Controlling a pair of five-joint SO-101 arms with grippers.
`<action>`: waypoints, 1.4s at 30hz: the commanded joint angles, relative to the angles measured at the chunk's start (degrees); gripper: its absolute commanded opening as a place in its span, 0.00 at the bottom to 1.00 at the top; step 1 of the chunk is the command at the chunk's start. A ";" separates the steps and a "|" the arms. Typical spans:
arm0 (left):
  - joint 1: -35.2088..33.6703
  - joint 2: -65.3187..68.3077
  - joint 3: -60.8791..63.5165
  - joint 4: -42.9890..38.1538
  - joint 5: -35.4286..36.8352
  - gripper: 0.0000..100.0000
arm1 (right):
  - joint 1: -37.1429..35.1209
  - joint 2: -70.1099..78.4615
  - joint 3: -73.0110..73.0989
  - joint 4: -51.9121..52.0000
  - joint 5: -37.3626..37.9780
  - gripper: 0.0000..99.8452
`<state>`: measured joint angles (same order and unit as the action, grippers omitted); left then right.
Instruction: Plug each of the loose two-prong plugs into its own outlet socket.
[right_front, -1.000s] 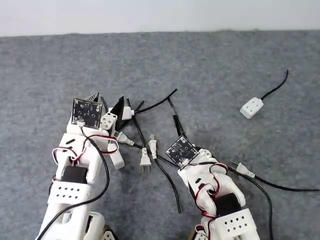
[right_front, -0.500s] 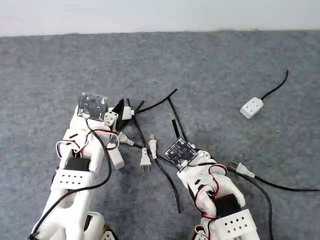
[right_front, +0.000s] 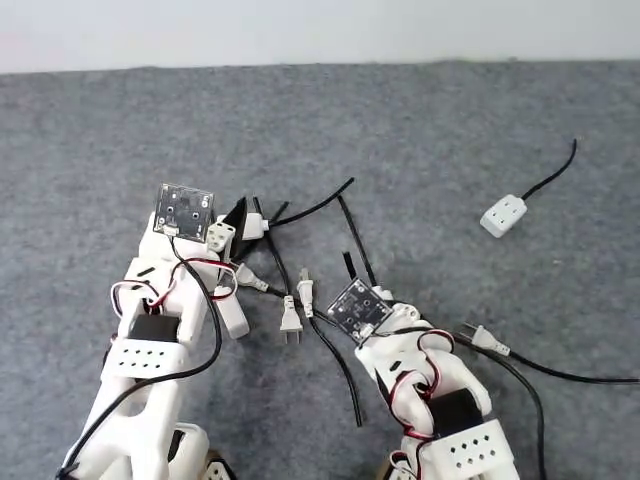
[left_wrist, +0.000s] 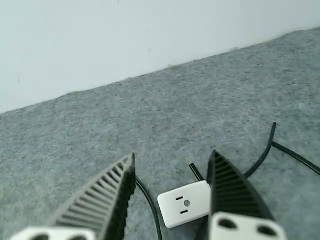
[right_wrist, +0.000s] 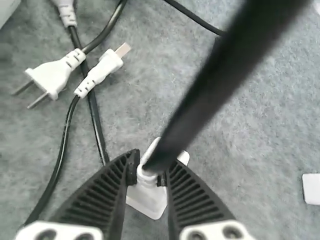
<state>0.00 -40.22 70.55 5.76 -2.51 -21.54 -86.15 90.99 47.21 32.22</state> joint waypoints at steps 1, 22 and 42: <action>-0.35 -0.18 -2.86 -1.93 -0.79 0.23 | 1.54 1.01 0.53 1.54 1.93 0.01; -0.35 0.00 -2.86 -1.93 -0.79 0.23 | 2.33 0.48 5.89 -2.33 8.35 0.01; -0.09 0.18 -2.68 -2.11 -0.97 0.23 | 2.51 0.40 -1.32 -3.12 -0.62 0.06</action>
<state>0.00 -40.22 70.55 5.67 -2.51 -19.69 -85.10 95.21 42.99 34.33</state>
